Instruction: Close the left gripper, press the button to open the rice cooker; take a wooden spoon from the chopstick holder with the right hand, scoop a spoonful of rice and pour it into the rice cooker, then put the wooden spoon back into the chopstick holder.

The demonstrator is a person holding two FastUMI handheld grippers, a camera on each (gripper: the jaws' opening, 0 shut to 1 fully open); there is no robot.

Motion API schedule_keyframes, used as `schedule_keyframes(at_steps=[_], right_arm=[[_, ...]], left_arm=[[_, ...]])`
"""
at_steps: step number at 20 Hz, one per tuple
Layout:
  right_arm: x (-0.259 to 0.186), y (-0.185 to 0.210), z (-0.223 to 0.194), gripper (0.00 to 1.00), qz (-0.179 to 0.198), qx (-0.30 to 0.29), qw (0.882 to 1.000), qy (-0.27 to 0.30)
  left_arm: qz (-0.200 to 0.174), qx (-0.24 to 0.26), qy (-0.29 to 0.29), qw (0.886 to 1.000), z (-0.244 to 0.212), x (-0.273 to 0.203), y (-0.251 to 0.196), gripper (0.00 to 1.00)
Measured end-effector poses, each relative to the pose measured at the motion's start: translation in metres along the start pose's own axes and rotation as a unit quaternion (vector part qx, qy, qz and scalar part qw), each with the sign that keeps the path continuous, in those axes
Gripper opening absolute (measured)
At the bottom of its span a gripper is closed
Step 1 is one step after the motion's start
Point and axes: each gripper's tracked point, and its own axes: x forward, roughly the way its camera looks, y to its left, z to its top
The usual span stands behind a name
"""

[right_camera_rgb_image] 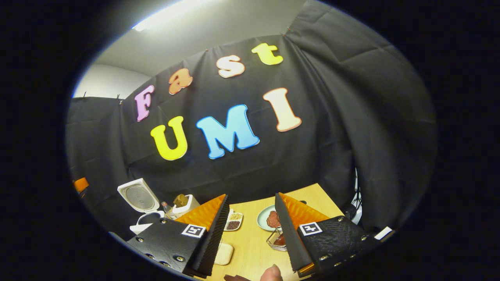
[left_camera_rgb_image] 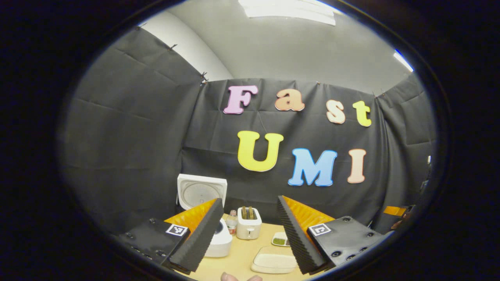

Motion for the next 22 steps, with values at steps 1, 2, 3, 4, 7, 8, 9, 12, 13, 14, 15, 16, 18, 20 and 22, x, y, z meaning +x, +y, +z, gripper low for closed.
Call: schedule_keyframes(at_steps=[1,2,3,4,7,8,9,12,13,14,15,16,18,20,22], right_arm=[[-0.007,0.018,0.012,0.72,0.000,-0.009,1.000,-0.014],[-0.015,0.039,0.021,0.72,0.002,-0.015,1.000,-0.025],[-0.020,0.062,0.027,0.72,0.006,-0.019,0.999,-0.033],[-0.030,0.088,0.037,0.68,0.005,-0.029,0.999,-0.039],[-0.037,0.148,0.053,0.72,-0.002,-0.059,0.996,-0.070],[-0.036,0.164,0.049,0.68,-0.005,-0.065,0.995,-0.071],[-0.034,0.182,0.044,0.72,-0.004,-0.064,0.996,-0.067],[-0.031,0.222,0.029,0.72,-0.002,-0.069,0.996,-0.050],[-0.031,0.230,0.028,0.72,-0.004,-0.079,0.996,-0.049],[-0.029,0.239,0.022,0.72,-0.003,-0.088,0.995,-0.045],[-0.027,0.247,0.016,0.72,0.001,-0.095,0.995,-0.039],[-0.023,0.252,0.011,0.72,0.000,-0.098,0.995,-0.032],[-0.016,0.261,0.001,0.72,0.004,-0.095,0.995,-0.014],[-0.011,0.263,-0.004,0.69,0.000,-0.097,0.995,-0.005],[-0.008,0.264,-0.008,0.72,-0.003,-0.100,0.995,0.002]], left_arm=[[-0.001,-0.004,-0.003,1.000,0.002,0.008,0.011,0.93],[0.002,-0.006,-0.004,1.000,0.005,0.019,0.025,0.93],[0.004,-0.004,-0.007,1.000,0.008,0.031,0.039,0.93],[0.009,0.002,-0.008,1.000,0.011,0.043,0.055,0.93],[0.004,0.002,-0.019,1.000,0.021,0.087,0.093,0.96],[0.003,0.000,-0.022,1.000,0.022,0.105,0.106,0.99],[0.002,0.001,-0.021,1.000,0.020,0.128,0.119,0.93],[0.021,-0.006,0.003,1.000,0.002,0.200,0.160,0.93],[0.038,-0.004,0.007,0.999,-0.001,0.225,0.175,0.93],[0.049,-0.001,0.013,0.999,-0.006,0.250,0.187,0.92],[0.053,0.003,0.024,0.998,-0.012,0.273,0.192,0.92],[0.055,0.007,0.034,0.998,-0.018,0.294,0.196,0.92],[0.062,0.030,0.044,0.997,-0.024,0.331,0.205,0.93],[0.065,0.055,0.045,0.995,-0.028,0.366,0.210,0.93],[0.067,0.077,0.055,0.993,-0.033,0.395,0.212,0.96]])
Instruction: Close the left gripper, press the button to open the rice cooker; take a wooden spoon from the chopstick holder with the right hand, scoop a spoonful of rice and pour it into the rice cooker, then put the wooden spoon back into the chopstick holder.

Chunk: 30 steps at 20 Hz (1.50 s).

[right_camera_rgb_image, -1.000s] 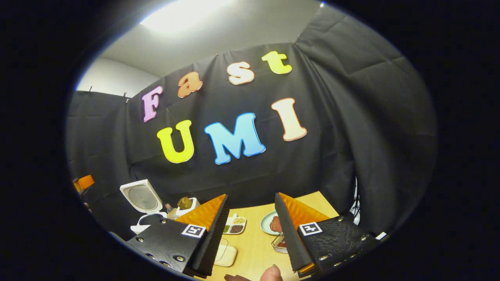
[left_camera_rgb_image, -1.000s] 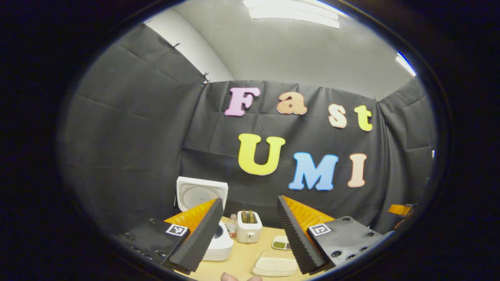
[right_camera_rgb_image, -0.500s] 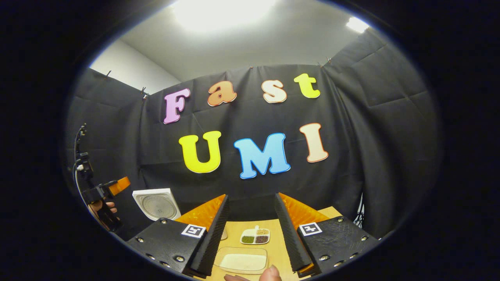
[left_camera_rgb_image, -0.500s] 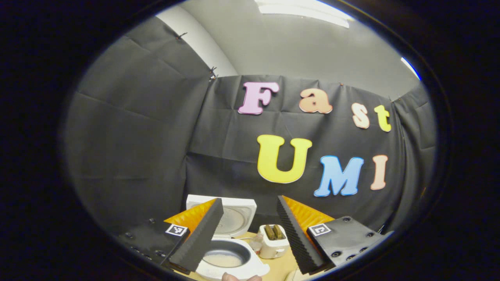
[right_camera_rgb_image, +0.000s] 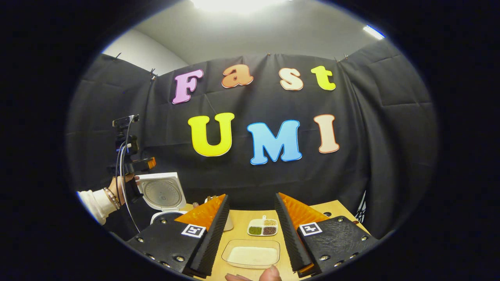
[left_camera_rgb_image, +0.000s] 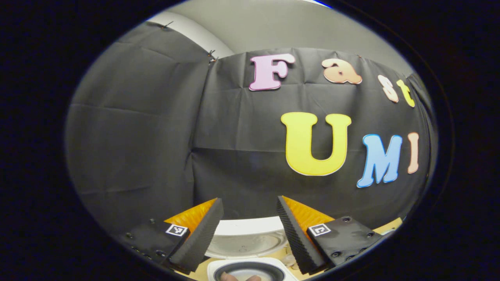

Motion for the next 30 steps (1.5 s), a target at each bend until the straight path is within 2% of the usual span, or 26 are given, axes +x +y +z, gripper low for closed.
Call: schedule_keyframes(at_steps=[2,3,5,6,7,8,11,12,13,14,16,17,18,19,20,21,22,24,25,26,27,28,30], right_arm=[[0.001,0.001,-0.004,0.72,-0.001,-0.001,1.000,0.006],[0.001,0.002,-0.006,0.72,0.000,-0.002,1.000,0.009],[0.002,0.002,-0.008,0.72,-0.001,-0.004,1.000,0.013],[0.002,0.004,-0.009,0.69,0.000,-0.003,1.000,0.014],[0.003,0.004,-0.010,0.72,0.001,-0.002,1.000,0.016],[0.003,0.005,-0.011,0.69,0.002,-0.003,1.000,0.017],[0.000,0.008,-0.012,0.72,0.006,-0.006,1.000,0.017],[-0.001,0.008,-0.013,0.72,0.007,-0.006,1.000,0.018],[-0.003,0.008,-0.015,0.69,0.008,-0.007,1.000,0.020],[-0.004,0.007,-0.016,0.72,0.009,-0.006,1.000,0.021],[-0.005,0.007,-0.017,0.72,0.010,0.001,1.000,0.023],[-0.006,0.007,-0.017,0.69,0.010,0.003,1.000,0.023],[-0.008,0.005,-0.017,0.72,0.010,0.004,1.000,0.023],[-0.009,0.004,-0.016,0.69,0.010,0.004,1.000,0.021],[-0.012,0.003,-0.016,0.72,0.009,0.004,1.000,0.019],[-0.013,0.001,-0.016,0.69,0.008,0.005,1.000,0.020],[-0.014,0.000,-0.016,0.72,0.008,0.007,1.000,0.020],[-0.016,-0.002,-0.017,0.72,0.006,0.008,1.000,0.020],[-0.016,-0.003,-0.018,0.69,0.005,0.008,1.000,0.021],[-0.017,-0.004,-0.019,0.72,0.004,0.009,1.000,0.022],[-0.017,-0.004,-0.021,0.72,0.003,0.010,1.000,0.024],[-0.018,-0.004,-0.024,0.69,0.004,0.012,1.000,0.027],[-0.019,-0.004,-0.029,0.72,0.004,0.013,0.999,0.032]], left_arm=[[0.002,0.014,0.010,1.000,-0.008,0.025,-0.002,0.96],[0.004,0.019,0.024,1.000,-0.015,0.035,-0.003,0.92],[0.005,0.022,0.047,0.999,-0.029,0.052,-0.006,0.93],[0.009,0.028,0.052,0.998,-0.033,0.059,-0.004,0.96],[0.013,0.033,0.059,0.998,-0.040,0.064,-0.005,0.97],[0.012,0.036,0.069,0.997,-0.048,0.070,-0.007,0.97],[0.009,-0.004,0.126,0.992,-0.079,0.066,-0.005,0.98],[0.009,-0.010,0.109,0.994,-0.073,0.072,-0.001,0.97],[0.009,-0.016,0.120,0.993,-0.076,0.063,-0.003,0.96],[0.010,-0.007,0.121,0.993,-0.074,0.062,-0.003,0.94],[0.008,-0.006,0.119,0.993,-0.072,0.060,-0.004,0.93],[0.006,-0.009,0.117,0.993,-0.073,0.061,-0.004,0.95],[0.002,-0.010,0.113,0.994,-0.073,0.062,-0.005,0.95],[-0.001,-0.009,0.110,0.994,-0.074,0.063,-0.004,0.95],[-0.004,-0.008,0.106,0.994,-0.074,0.062,-0.005,0.95],[-0.007,-0.007,0.105,0.994,-0.072,0.062,-0.005,0.94],[-0.009,-0.006,0.102,0.995,-0.072,0.062,-0.006,0.94],[-0.012,-0.005,0.104,0.995,-0.072,0.063,-0.005,0.93],[-0.013,-0.005,0.107,0.994,-0.071,0.063,-0.006,0.94],[-0.015,-0.005,0.111,0.994,-0.072,0.063,-0.006,0.93],[-0.017,-0.007,0.113,0.993,-0.071,0.062,-0.006,0.96],[-0.019,-0.008,0.114,0.993,-0.071,0.062,-0.007,0.94],[-0.019,-0.012,0.127,0.992,-0.075,0.061,-0.007,0.95]])
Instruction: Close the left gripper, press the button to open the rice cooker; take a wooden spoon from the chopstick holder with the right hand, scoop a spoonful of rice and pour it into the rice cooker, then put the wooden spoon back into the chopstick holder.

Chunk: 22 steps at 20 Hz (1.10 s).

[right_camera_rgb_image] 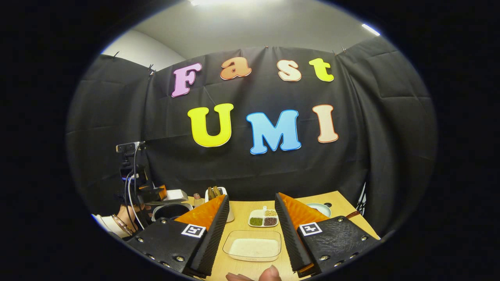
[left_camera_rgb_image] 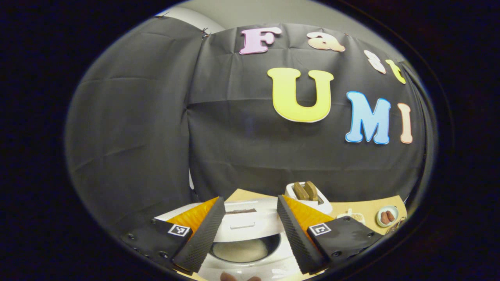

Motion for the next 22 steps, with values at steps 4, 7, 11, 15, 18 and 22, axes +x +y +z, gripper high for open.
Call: schedule_keyframes(at_steps=[4,7,11,15,18,22], right_arm=[[0.000,0.004,-0.010,0.72,0.004,-0.003,1.000,0.012],[0.001,0.007,-0.015,0.72,0.006,-0.006,1.000,0.019],[0.002,0.008,-0.021,0.72,0.006,-0.003,1.000,0.027],[0.003,0.014,-0.026,0.72,0.012,-0.004,0.999,0.032],[0.002,0.018,-0.029,0.72,0.016,-0.003,0.999,0.034],[-0.001,0.014,-0.027,0.72,0.019,0.001,0.999,0.031]], left_arm=[[0.003,0.003,0.019,1.000,-0.002,0.000,0.002,0.94],[0.017,0.009,0.034,0.999,-0.007,-0.001,0.005,0.96],[0.026,0.006,0.056,0.998,-0.010,0.000,0.005,0.95],[0.039,-0.012,0.107,0.993,-0.021,-0.004,0.007,0.95],[0.037,-0.006,0.095,0.995,-0.018,-0.002,0.008,0.96],[0.025,-0.028,0.092,0.995,-0.016,-0.004,0.005,0.96]])
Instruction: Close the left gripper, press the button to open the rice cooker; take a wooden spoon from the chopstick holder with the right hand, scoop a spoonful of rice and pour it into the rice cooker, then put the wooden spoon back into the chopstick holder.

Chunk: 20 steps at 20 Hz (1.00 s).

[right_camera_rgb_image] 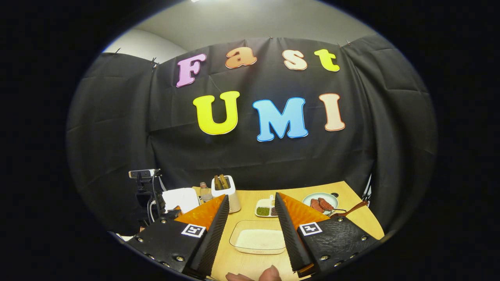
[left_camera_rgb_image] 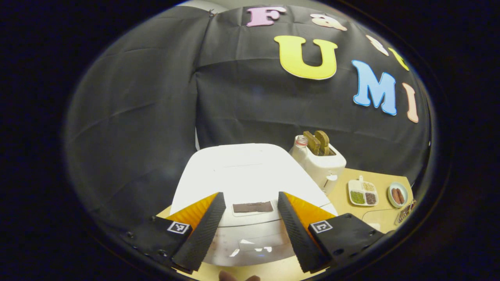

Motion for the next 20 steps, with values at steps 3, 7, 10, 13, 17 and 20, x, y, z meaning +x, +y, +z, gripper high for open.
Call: schedule_keyframes(at_steps=[3,7,10,13,17,20], right_arm=[[-0.002,-0.011,0.005,0.72,-0.002,0.000,1.000,-0.006],[-0.003,-0.032,0.013,0.72,-0.002,0.008,1.000,-0.020],[-0.014,-0.059,0.029,0.72,-0.003,0.022,0.999,-0.037],[-0.033,-0.094,0.048,0.72,-0.004,0.032,0.998,-0.058],[-0.066,-0.145,0.075,0.72,-0.005,0.033,0.995,-0.092],[-0.093,-0.171,0.089,0.69,-0.009,0.017,0.993,-0.118]], left_arm=[[0.009,0.000,-0.027,1.000,0.013,0.000,-0.004,0.97],[-0.014,0.009,-0.070,0.997,0.041,-0.022,-0.014,0.98],[-0.033,0.000,-0.113,0.993,0.073,-0.067,-0.027,0.98],[-0.069,0.004,-0.155,0.986,0.097,-0.135,-0.053,0.96],[-0.133,0.025,-0.220,0.966,0.121,-0.195,-0.104,0.93],[-0.158,0.046,-0.261,0.951,0.135,-0.233,-0.125,0.94]])
